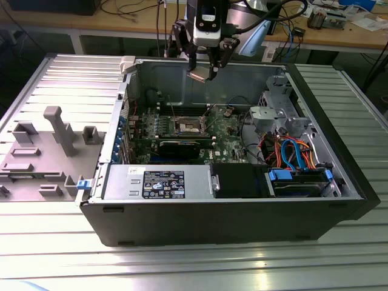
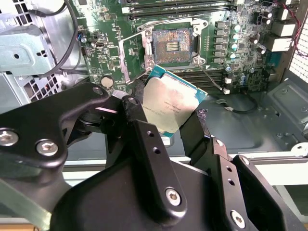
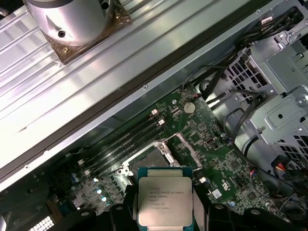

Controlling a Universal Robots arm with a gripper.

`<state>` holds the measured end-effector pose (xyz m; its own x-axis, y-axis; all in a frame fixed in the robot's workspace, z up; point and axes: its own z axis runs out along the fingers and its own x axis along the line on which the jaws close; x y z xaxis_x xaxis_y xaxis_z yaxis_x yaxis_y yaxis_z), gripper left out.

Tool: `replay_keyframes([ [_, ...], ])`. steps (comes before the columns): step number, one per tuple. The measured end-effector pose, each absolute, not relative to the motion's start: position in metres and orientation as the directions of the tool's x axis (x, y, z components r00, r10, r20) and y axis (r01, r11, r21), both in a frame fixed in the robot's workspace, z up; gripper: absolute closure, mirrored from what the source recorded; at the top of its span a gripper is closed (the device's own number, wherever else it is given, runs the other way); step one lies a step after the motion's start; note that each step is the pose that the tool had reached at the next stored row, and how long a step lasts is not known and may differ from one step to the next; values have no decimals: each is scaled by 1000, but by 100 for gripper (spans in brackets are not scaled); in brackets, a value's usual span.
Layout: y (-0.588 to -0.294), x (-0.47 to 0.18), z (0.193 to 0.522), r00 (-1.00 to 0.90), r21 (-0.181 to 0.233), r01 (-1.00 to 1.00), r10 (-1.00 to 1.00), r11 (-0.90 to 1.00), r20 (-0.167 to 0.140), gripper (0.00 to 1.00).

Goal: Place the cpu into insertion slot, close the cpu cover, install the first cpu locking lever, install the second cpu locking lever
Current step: 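Place the cpu into insertion slot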

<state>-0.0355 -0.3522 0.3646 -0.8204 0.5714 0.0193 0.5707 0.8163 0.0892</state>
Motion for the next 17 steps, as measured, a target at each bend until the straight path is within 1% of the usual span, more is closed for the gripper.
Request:
replay_keyframes([
  [17, -352, -36, 365, -814, 89, 580, 581, 810, 19, 46],
])
